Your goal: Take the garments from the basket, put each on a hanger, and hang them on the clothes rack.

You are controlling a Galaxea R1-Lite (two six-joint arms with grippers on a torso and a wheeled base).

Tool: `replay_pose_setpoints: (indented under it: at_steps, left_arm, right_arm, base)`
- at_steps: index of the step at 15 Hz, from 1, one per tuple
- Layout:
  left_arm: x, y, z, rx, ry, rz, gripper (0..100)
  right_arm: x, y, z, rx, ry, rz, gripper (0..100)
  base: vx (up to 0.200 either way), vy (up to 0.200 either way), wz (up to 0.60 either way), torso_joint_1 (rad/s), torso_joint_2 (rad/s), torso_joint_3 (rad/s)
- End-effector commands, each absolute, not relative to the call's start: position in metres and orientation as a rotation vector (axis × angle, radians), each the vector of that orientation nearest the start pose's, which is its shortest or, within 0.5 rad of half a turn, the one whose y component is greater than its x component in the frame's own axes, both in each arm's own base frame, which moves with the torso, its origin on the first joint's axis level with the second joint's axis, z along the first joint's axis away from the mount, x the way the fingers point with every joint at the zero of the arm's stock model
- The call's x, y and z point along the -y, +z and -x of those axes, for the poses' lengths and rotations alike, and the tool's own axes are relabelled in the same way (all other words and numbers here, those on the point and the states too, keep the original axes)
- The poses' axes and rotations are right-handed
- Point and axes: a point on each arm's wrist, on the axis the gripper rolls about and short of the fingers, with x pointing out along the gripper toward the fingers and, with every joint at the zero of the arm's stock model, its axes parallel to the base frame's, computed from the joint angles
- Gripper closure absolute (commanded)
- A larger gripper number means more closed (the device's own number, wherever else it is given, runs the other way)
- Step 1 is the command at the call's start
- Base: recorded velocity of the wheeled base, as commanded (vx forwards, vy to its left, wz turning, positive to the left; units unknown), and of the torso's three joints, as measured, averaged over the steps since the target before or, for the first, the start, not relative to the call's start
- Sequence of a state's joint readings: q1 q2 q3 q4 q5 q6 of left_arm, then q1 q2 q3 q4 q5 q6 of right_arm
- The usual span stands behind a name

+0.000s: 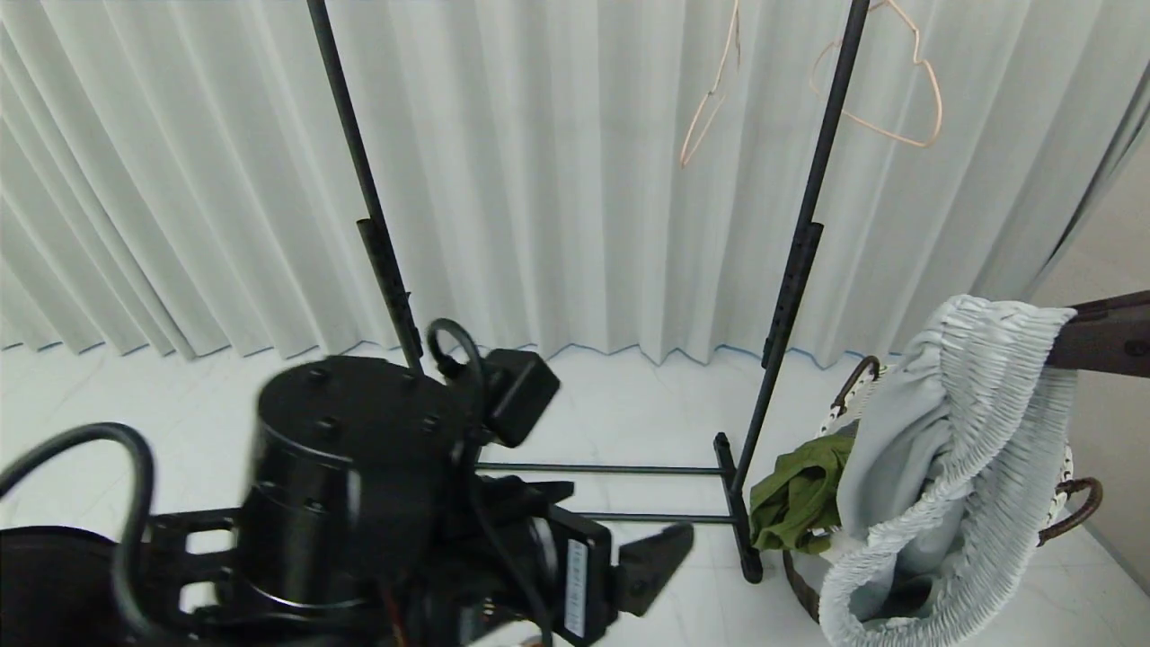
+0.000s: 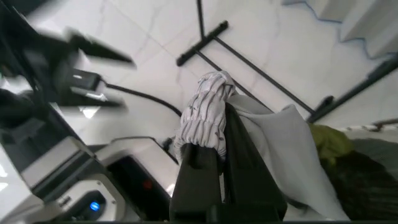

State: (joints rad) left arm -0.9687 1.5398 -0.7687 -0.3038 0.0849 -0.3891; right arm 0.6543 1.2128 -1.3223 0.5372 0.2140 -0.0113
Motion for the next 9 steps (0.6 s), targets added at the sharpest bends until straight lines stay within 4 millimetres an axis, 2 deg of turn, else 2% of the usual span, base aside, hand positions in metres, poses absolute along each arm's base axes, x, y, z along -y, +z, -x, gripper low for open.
replay_pose_setpoints:
  at_steps: [1,2,3,5,9]
  left_arm:
    - [0.265,0.166,-0.142,-0.645,-0.823,0.117,0]
    - [0.280,0.165,-0.142,-0.647,-0.838,0.143,0]
    - [0.286,0.163,-0.140,-0.652,-0.846,0.153,0]
    - [0.304,0.149,-0.141,-0.714,-0.830,0.195,0]
    - [0.317,0.123,-0.152,-0.762,-0.753,0.189,0]
  right_arm:
    - [-0.110,0.333,-0.119,-0.425,0.901,0.091,100]
    - [-0.113,0.335,-0.116,-0.418,0.922,0.073,100]
    - [-0.114,0.336,-0.114,-0.417,0.933,0.070,100]
    - [-0.113,0.337,-0.108,-0.410,0.954,0.067,100]
    - [-0.112,0.339,-0.099,-0.403,0.988,0.056,100]
  base:
    - [0.000,0.000,0.00,0.000,0.00,0.000]
    - [0.000,0.000,0.00,0.000,0.00,0.000]
    - [0.000,0.000,0.00,0.000,0.00,0.000]
    - [0.000,0.000,0.00,0.000,0.00,0.000]
    - [0.000,0.000,0.00,0.000,0.00,0.000]
